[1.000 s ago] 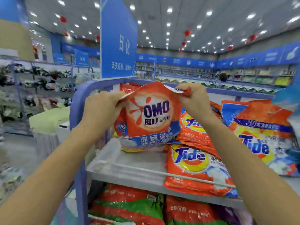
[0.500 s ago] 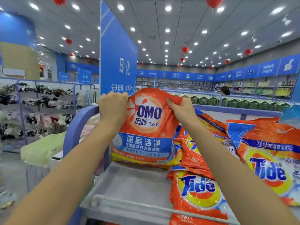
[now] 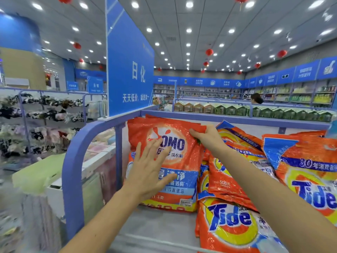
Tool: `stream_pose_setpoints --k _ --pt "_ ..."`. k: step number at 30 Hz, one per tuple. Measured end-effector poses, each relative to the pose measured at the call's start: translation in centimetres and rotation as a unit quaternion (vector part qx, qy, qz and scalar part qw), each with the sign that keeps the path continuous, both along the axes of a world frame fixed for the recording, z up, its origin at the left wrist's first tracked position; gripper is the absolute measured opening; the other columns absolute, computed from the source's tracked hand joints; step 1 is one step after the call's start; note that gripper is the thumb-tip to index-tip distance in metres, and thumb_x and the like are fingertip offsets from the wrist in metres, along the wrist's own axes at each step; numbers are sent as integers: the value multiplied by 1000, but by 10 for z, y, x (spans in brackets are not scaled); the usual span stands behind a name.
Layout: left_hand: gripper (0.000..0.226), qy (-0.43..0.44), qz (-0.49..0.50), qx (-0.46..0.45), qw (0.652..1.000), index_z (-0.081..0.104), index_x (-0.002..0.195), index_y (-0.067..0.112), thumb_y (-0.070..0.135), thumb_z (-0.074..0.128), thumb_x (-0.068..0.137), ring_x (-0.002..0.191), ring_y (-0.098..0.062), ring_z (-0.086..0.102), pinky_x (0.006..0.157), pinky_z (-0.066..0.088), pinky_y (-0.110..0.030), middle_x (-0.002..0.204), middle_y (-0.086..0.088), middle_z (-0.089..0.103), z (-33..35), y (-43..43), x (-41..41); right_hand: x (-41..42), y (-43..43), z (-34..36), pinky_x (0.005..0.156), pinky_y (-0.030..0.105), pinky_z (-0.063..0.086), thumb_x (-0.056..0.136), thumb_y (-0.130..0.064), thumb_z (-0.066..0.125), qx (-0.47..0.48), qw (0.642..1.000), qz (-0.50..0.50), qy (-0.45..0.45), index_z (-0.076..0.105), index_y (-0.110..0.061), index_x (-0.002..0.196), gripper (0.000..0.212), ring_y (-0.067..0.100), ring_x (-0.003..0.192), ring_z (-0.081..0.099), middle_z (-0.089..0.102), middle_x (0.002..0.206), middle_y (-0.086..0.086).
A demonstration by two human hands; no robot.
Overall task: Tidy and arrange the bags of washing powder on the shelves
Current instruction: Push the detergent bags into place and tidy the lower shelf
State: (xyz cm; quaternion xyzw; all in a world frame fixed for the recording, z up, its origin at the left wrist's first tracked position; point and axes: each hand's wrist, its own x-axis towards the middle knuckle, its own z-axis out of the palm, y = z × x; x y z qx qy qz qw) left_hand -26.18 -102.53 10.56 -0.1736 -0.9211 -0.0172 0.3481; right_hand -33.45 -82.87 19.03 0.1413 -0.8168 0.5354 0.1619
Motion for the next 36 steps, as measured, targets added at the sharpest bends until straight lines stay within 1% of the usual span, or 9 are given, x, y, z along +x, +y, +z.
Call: stream_pose_setpoints --k 3,7,13,16,19,23,29,33,36 --pt "83 -29 33 -46 998 -12 146 41 81 18 79 137 -16 -36 107 -27 -51 152 4 -32 -8 0 -8 -6 -3 -1 81 47 54 90 -22 63 -6 1000 -20 -23 66 1 95 25 32 88 66 69 96 18" --pt "77 -55 32 -34 997 -32 131 50 82 11 77 134 -16 -41 109 -24 -54 146 6 -42 -11 2 -14 -14 -5 -11 84 51 51 88 -18 64 -11 998 -55 -28 64 8 98 28 38 94 64 67 100 24" --pt "77 -78 31 -36 996 -35 129 52 87 3 72 138 -16 -33 111 -17 -58 154 3 -29 -10 -1 -24 -13 -4 -9 73 43 54 85 -27 67 -10 996 -83 3 62 -12 71 21 30 80 65 68 80 11" --pt "77 -80 25 -46 995 -35 129 51 87 2 72 139 -18 -33 111 -16 -59 154 2 -28 -12 -2 -22 -5 4 -10 59 34 43 84 -28 69 6 995 -96 27 50 -20 59 32 19 62 57 57 62 -1" --pt "77 -75 28 -43 996 -35 131 49 85 -3 71 139 -19 -33 111 -17 -59 151 3 -34 -11 -2 -17 3 9 -17 58 31 41 87 -28 65 10 993 -110 52 54 -21 64 26 11 58 55 56 61 -4" --pt "81 -27 51 -29 998 -28 138 42 81 -19 68 139 -21 -32 109 -21 -57 152 1 -32 -18 4 -6 15 8 -18 72 42 54 90 -26 61 29 988 -124 86 72 -13 94 18 19 81 66 71 85 3" --pt "88 -67 76 9 995 -35 134 44 85 -25 57 140 -20 -32 108 -19 -61 148 3 -39 -30 6 0 16 7 -9 64 33 49 89 -22 62 30 979 -167 111 68 -18 77 14 11 68 61 65 72 -5" --pt "89 -77 76 -1 994 -34 134 43 85 -22 57 141 -21 -31 108 -17 -62 152 0 -34 -28 6 -4 22 13 -10 72 29 45 91 -25 59 17 976 -190 105 67 -12 107 21 9 82 56 64 94 -4" --pt "95 -79 68 3 995 -28 137 43 88 -24 54 142 -20 -27 108 -18 -61 155 0 -28 -27 4 -6 38 28 -9 81 30 51 92 -24 58 22 977 -173 120 64 -14 108 20 10 90 60 64 97 -4"
